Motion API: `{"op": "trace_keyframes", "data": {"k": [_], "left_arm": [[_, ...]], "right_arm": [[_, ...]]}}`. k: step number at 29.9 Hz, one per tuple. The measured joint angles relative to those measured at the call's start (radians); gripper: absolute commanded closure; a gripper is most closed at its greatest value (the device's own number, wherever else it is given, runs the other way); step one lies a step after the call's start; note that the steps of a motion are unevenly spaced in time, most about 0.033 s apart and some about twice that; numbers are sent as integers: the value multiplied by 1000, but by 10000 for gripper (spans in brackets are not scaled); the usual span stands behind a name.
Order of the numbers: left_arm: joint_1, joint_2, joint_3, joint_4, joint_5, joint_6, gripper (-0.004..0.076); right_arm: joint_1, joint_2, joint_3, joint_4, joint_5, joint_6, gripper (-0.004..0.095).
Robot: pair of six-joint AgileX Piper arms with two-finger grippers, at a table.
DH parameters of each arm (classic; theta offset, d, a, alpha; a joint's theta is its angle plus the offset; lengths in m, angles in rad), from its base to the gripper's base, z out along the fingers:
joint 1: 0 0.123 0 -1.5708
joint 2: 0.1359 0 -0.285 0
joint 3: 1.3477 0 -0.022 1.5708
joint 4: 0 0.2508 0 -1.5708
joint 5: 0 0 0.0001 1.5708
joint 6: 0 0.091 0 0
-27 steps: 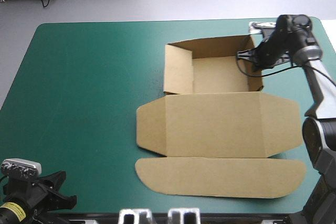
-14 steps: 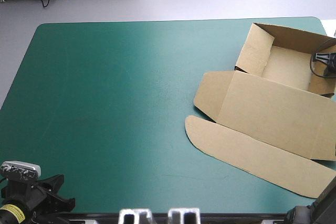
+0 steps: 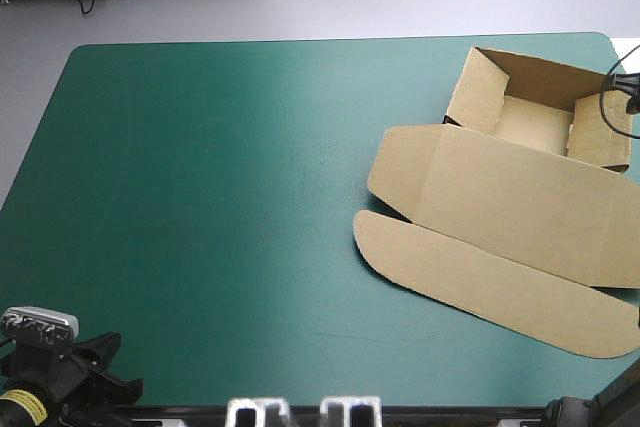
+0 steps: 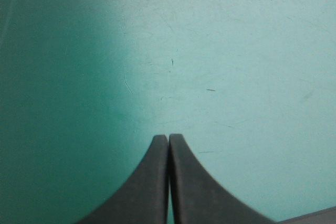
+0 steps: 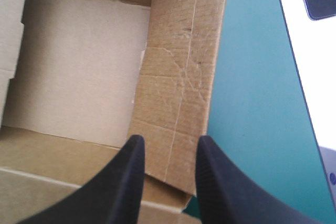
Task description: Fold the box
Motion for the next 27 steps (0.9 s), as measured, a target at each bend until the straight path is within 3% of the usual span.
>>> {"op": "trace_keyframes", "data": {"k": [1, 11, 27], "left_arm": [[0, 0, 0, 0, 0, 0, 734], [0, 0, 0, -35, -2, 61, 734], [0, -1, 27, -49, -100, 105, 734]], "right_arm": [[0, -16, 9, 7, 1, 12, 932], [93, -451, 447, 60, 0, -8, 908], [254, -1198, 1243, 2, -144, 12, 909]]}}
